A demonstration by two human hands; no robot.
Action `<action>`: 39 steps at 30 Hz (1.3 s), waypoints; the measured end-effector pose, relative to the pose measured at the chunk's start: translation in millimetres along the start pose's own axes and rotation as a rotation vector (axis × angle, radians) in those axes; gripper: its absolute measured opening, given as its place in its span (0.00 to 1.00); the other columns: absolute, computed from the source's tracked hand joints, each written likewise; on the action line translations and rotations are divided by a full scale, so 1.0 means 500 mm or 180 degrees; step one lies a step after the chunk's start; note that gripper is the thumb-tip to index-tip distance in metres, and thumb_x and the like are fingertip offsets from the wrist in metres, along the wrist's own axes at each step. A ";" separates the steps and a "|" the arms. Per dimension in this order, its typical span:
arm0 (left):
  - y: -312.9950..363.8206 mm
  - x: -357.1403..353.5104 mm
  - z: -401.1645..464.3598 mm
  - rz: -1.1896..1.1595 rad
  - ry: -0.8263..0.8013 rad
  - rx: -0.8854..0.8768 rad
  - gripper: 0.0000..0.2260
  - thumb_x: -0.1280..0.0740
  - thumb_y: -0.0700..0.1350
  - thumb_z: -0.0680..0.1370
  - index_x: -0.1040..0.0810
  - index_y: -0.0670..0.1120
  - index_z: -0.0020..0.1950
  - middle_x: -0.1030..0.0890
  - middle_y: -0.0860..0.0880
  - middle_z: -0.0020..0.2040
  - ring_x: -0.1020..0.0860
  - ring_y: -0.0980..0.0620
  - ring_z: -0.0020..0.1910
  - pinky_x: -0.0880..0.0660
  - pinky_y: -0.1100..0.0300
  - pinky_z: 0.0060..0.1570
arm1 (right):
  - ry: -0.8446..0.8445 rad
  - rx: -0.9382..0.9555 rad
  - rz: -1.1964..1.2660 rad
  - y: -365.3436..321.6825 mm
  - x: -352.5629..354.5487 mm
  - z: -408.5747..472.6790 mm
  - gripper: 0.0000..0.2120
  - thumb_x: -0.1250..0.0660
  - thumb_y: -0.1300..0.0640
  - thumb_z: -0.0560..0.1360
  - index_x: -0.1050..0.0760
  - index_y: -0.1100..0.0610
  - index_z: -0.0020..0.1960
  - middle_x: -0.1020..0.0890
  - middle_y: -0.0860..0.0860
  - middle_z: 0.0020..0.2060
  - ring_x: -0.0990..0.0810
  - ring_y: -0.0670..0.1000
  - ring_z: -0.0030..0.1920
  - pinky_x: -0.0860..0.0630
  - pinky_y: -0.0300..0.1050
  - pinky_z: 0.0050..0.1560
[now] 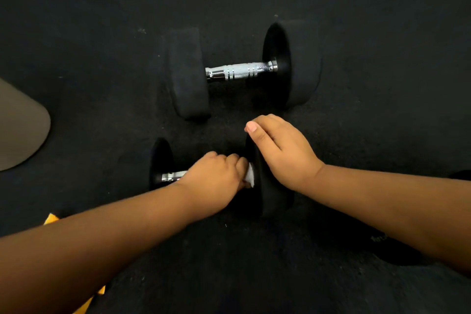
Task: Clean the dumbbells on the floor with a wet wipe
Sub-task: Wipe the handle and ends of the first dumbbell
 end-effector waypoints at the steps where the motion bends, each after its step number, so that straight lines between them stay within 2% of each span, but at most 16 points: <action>1: -0.006 0.003 0.005 -0.0258 -0.0105 -0.0047 0.18 0.48 0.54 0.82 0.31 0.43 0.63 0.24 0.45 0.56 0.22 0.45 0.49 0.30 0.53 0.46 | 0.0019 0.0017 0.0002 0.000 0.000 -0.002 0.26 0.52 0.39 0.78 0.23 0.56 0.48 0.22 0.49 0.41 0.25 0.46 0.45 0.29 0.43 0.49; 5: -0.041 -0.023 0.024 -0.2657 -0.1760 0.0283 0.15 0.41 0.57 0.80 0.29 0.47 0.57 0.20 0.47 0.51 0.20 0.49 0.48 0.25 0.57 0.47 | 0.0012 0.0065 -0.0021 -0.001 0.000 -0.013 0.24 0.51 0.40 0.79 0.23 0.54 0.51 0.22 0.47 0.44 0.25 0.45 0.48 0.29 0.42 0.51; 8: -0.043 -0.021 0.019 -0.3053 -0.2194 0.0365 0.16 0.40 0.57 0.80 0.27 0.47 0.60 0.18 0.49 0.48 0.20 0.54 0.45 0.26 0.62 0.44 | 0.0031 0.0161 -0.0132 -0.007 0.000 -0.030 0.20 0.49 0.43 0.80 0.23 0.53 0.52 0.22 0.45 0.46 0.25 0.44 0.50 0.28 0.43 0.53; 10: -0.033 -0.018 0.020 -0.2715 -0.1919 0.0314 0.18 0.40 0.57 0.80 0.29 0.45 0.61 0.18 0.46 0.49 0.19 0.50 0.46 0.26 0.58 0.46 | 0.0033 0.0284 -0.0213 -0.013 -0.001 -0.043 0.18 0.48 0.44 0.80 0.24 0.52 0.53 0.23 0.45 0.47 0.26 0.44 0.51 0.29 0.43 0.54; 14: 0.021 -0.021 -0.004 -0.0235 -0.0669 -0.0082 0.19 0.47 0.53 0.82 0.35 0.42 0.67 0.27 0.43 0.59 0.24 0.43 0.52 0.34 0.51 0.44 | 0.0031 0.0328 -0.0330 -0.016 -0.002 -0.063 0.20 0.48 0.44 0.80 0.25 0.54 0.58 0.23 0.46 0.52 0.26 0.45 0.55 0.31 0.41 0.58; 15: 0.031 -0.020 -0.011 -0.0027 -0.0390 -0.0133 0.18 0.47 0.52 0.82 0.35 0.42 0.67 0.27 0.43 0.59 0.24 0.43 0.51 0.36 0.52 0.42 | 0.0041 0.0323 -0.0336 -0.018 -0.002 -0.068 0.20 0.49 0.44 0.80 0.25 0.54 0.60 0.23 0.46 0.54 0.26 0.45 0.56 0.31 0.40 0.59; 17: 0.015 -0.011 -0.011 -0.0718 -0.0281 -0.0089 0.18 0.47 0.56 0.82 0.33 0.44 0.63 0.25 0.44 0.56 0.23 0.45 0.49 0.33 0.53 0.43 | 0.0056 0.0302 -0.0331 -0.018 -0.004 -0.080 0.21 0.49 0.44 0.80 0.27 0.55 0.63 0.23 0.46 0.56 0.27 0.45 0.58 0.32 0.39 0.59; 20: -0.020 -0.038 0.001 -0.2673 -0.1567 0.0206 0.16 0.42 0.58 0.80 0.28 0.46 0.56 0.19 0.47 0.48 0.20 0.49 0.46 0.26 0.57 0.46 | -0.0003 0.0265 -0.0361 -0.019 -0.001 -0.085 0.23 0.51 0.43 0.80 0.28 0.56 0.64 0.24 0.47 0.54 0.27 0.46 0.57 0.32 0.39 0.58; 23: -0.025 -0.052 -0.009 -0.3447 -0.2313 0.0360 0.14 0.40 0.59 0.79 0.26 0.49 0.51 0.17 0.48 0.45 0.18 0.50 0.46 0.23 0.53 0.54 | 0.0118 -0.0079 -0.0175 -0.022 0.013 -0.050 0.22 0.52 0.42 0.80 0.26 0.56 0.52 0.23 0.51 0.47 0.24 0.52 0.51 0.30 0.48 0.53; 25: -0.015 -0.041 -0.002 -0.3239 -0.2207 0.0255 0.13 0.40 0.57 0.80 0.26 0.48 0.54 0.18 0.48 0.44 0.18 0.51 0.43 0.23 0.57 0.50 | -0.0115 -0.0514 -0.0255 -0.008 -0.001 -0.023 0.19 0.52 0.43 0.82 0.29 0.52 0.44 0.24 0.53 0.45 0.25 0.55 0.52 0.32 0.49 0.54; 27: 0.009 -0.020 0.003 -0.2066 -0.1799 -0.0114 0.16 0.43 0.53 0.82 0.29 0.44 0.64 0.21 0.47 0.49 0.21 0.49 0.46 0.29 0.61 0.40 | -0.0460 -0.0577 -0.0639 -0.005 -0.026 -0.021 0.20 0.54 0.42 0.81 0.28 0.50 0.44 0.24 0.53 0.48 0.26 0.55 0.54 0.33 0.47 0.56; 29: 0.039 -0.006 -0.004 -0.0500 -0.1091 -0.0474 0.19 0.48 0.52 0.83 0.33 0.43 0.69 0.26 0.43 0.60 0.24 0.45 0.54 0.35 0.56 0.41 | -0.0508 -0.0486 -0.0703 -0.013 -0.030 -0.033 0.23 0.54 0.43 0.81 0.25 0.54 0.48 0.23 0.52 0.48 0.26 0.53 0.54 0.33 0.47 0.57; 31: 0.047 -0.001 -0.021 -0.0211 -0.0536 -0.0306 0.20 0.50 0.55 0.83 0.34 0.43 0.66 0.26 0.43 0.60 0.24 0.44 0.53 0.35 0.54 0.43 | -0.0456 -0.0376 -0.0713 -0.026 -0.020 -0.042 0.24 0.54 0.45 0.82 0.23 0.56 0.50 0.21 0.52 0.47 0.25 0.52 0.52 0.33 0.46 0.58; 33: 0.023 -0.001 -0.025 -0.1121 -0.0640 -0.0125 0.21 0.48 0.58 0.82 0.32 0.43 0.64 0.23 0.47 0.54 0.22 0.47 0.48 0.33 0.57 0.43 | -0.0453 -0.0413 -0.0605 -0.028 -0.017 -0.042 0.24 0.54 0.44 0.82 0.23 0.57 0.51 0.21 0.51 0.47 0.25 0.51 0.52 0.33 0.46 0.58; 36: -0.004 -0.026 -0.014 -0.3109 -0.1989 0.0284 0.18 0.43 0.56 0.81 0.27 0.45 0.61 0.21 0.54 0.39 0.21 0.53 0.39 0.25 0.63 0.46 | -0.0462 -0.0485 -0.0539 -0.021 -0.021 -0.042 0.25 0.54 0.42 0.81 0.23 0.55 0.50 0.21 0.51 0.47 0.25 0.52 0.52 0.30 0.50 0.58; 39: -0.014 -0.033 -0.015 -0.3574 -0.2619 0.0341 0.16 0.42 0.56 0.81 0.25 0.44 0.56 0.18 0.50 0.43 0.19 0.54 0.41 0.23 0.56 0.51 | -0.0440 -0.0463 -0.0586 -0.019 -0.020 -0.040 0.25 0.54 0.42 0.81 0.23 0.54 0.50 0.21 0.50 0.46 0.25 0.51 0.52 0.30 0.50 0.57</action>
Point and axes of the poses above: each hand's wrist, its own z-axis towards the middle knuckle, its own x-axis out of the back of the hand, y = z × x, the point moved 7 cm from there along z, towards the middle knuckle
